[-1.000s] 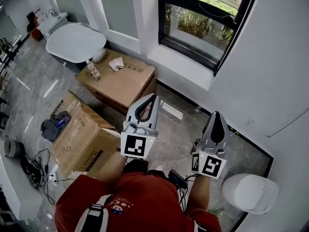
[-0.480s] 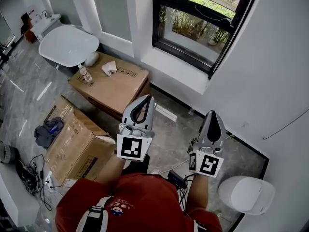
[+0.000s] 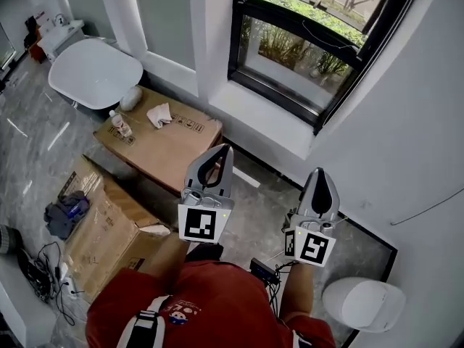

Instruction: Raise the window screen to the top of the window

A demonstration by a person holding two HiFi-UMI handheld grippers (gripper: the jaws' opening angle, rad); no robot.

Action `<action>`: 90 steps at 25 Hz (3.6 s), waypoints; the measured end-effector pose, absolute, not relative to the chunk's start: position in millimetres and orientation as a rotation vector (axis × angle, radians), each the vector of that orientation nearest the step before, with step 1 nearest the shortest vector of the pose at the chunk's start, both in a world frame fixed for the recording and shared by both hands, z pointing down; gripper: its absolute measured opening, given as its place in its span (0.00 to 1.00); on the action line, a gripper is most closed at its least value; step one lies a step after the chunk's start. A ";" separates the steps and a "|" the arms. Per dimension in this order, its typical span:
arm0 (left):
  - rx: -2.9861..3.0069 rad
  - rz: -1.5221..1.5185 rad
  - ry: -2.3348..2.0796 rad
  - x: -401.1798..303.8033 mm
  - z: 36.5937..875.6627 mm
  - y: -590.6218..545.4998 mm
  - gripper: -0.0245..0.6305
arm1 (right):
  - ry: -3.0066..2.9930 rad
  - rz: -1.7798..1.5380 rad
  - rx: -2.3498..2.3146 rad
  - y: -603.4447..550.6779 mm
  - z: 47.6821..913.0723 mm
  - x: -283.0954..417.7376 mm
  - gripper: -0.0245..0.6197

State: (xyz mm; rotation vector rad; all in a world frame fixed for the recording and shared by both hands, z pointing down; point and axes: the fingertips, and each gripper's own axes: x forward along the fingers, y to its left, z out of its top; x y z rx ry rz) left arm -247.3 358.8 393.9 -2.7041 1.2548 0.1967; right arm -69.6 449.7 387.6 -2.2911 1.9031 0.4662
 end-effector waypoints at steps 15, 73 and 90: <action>-2.714 0.227 1.258 -262.6 386.8 224.7 0.04 | 1.901 0.449 -2.314 314.3 382.1 -81.8 0.05; -2.759 0.210 1.070 40.3 388.5 -115.4 0.04 | 1.751 0.483 -2.443 4.5 387.0 209.9 0.05; -2.827 0.210 0.899 77.1 385.8 -263.5 0.04 | 1.608 0.487 -2.599 -119.6 384.4 230.7 0.05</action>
